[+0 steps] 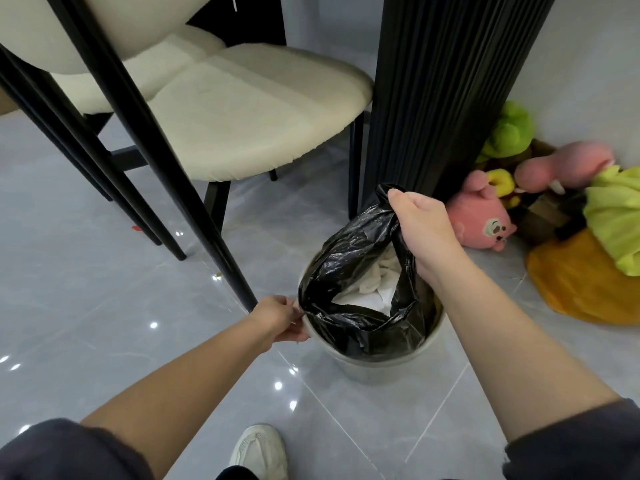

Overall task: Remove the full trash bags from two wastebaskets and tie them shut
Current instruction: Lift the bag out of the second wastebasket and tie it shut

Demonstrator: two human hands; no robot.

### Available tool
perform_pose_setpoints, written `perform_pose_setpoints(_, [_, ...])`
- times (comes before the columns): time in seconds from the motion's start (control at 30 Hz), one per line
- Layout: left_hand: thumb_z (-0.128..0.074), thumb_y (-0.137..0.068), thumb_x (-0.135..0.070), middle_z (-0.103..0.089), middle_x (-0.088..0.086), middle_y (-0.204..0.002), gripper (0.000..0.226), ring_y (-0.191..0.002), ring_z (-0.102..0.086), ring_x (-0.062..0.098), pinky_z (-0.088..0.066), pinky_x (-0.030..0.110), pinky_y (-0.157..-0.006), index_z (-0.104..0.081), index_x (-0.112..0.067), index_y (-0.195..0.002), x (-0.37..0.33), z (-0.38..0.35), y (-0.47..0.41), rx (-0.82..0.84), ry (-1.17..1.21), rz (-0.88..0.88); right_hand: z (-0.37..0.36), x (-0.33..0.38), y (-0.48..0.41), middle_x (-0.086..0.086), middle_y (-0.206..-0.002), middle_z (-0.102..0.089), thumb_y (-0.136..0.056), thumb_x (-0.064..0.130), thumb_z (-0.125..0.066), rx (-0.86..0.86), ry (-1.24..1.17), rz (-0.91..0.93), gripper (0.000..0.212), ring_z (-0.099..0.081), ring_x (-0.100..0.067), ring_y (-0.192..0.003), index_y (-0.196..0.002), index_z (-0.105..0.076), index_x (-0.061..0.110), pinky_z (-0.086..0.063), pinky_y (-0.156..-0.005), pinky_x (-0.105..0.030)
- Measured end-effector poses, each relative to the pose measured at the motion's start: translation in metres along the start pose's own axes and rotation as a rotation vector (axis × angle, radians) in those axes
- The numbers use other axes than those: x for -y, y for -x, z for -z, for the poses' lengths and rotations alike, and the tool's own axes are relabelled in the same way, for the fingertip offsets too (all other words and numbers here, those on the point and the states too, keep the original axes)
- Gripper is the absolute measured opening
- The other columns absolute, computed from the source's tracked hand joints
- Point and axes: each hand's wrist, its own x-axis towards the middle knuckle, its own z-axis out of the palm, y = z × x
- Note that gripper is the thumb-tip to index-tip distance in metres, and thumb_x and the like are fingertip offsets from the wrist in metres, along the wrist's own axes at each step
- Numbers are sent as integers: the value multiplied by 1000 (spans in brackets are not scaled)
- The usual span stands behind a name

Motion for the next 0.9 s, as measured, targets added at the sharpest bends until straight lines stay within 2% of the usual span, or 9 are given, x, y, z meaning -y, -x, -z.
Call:
perform_pose_setpoints(0.1, [-47,-96,0,-59,14,-63,17,-38,-62,17,-57,26,-45,-57,8,-107,-9,-10,-7,-1,9,-8,9,7,-8,-7,-61,-28,-89,35,-53,-9,-60,3,37,-26,-18,-56,-62,-37,16,-21,-53,-29])
perform_pose_setpoints(0.27, [-48,-95,-2,-58,16,-66,5,-38,-61,19,-57,28,-44,-52,2,-97,-26,-31,-20,-1,60,-16,23,22,-23,-5,-68,-36,-75,50,-54,-50,-88,-13,35,-35,-20,-67,-58,-37,25,-29,-66,-40])
perform_pose_setpoints(0.4, [-49,-95,-2,-56,16,-68,10,-50,-58,23,-56,29,-42,-49,-1,-85,-41,-51,-29,-11,139,-28,34,36,-39,-5,-83,-46,-68,52,-57,-50,-193,17,35,-42,-20,-77,-82,-53,20,-34,-68,-39])
perform_pose_setpoints(0.57, [-46,-97,-7,-59,12,-71,15,-52,-58,23,-55,28,-43,-50,1,-109,-49,-71,-26,-42,243,-54,36,63,-45,-6,-82,-48,-70,52,-55,-62,-185,57,34,-44,-19,-75,-82,-52,20,-36,-68,-38])
perform_pose_setpoints(0.63, [-44,-98,-10,-60,10,-81,23,-65,-60,23,-56,33,-59,-46,-3,-120,-51,-71,-16,-4,256,-52,36,78,-46,-7,-81,-49,-72,51,-55,-66,-182,85,33,-45,-20,-74,-81,-53,20,-37,-68,-38])
perform_pose_setpoints(0.73, [-46,-97,-12,-54,11,-120,49,-100,-55,24,-48,39,-82,-30,-13,-143,-59,-61,4,34,135,-112,37,106,-45,-25,-82,-56,-79,48,-54,-54,-181,121,35,-52,-23,-74,-83,-56,13,-44,-74,-38])
perform_pose_setpoints(0.8, [-52,-94,-12,-46,10,-136,57,-108,-51,21,-45,35,-81,-27,-14,-145,-71,-51,22,-6,44,-222,36,124,-42,-37,-102,-56,-86,43,-52,-50,-189,143,51,-59,-28,-77,-90,-56,-8,-51,-83,-43])
perform_pose_setpoints(0.83, [-55,-92,-11,-46,10,-137,58,-109,-52,21,-44,32,-80,-29,-13,-143,-77,-45,33,-37,12,-283,35,131,-39,-36,-102,-56,-88,42,-51,-44,-184,157,54,-57,-24,-78,-96,-54,-11,-51,-84,-42])
perform_pose_setpoints(0.9, [-59,-90,-10,-51,7,-131,55,-105,-56,19,-45,27,-77,-33,-12,-139,-89,-30,61,-99,-53,-410,32,143,-34,-21,-85,-57,-90,42,-50,-19,-164,162,48,-49,-16,-77,-92,-57,-6,-43,-77,-33])
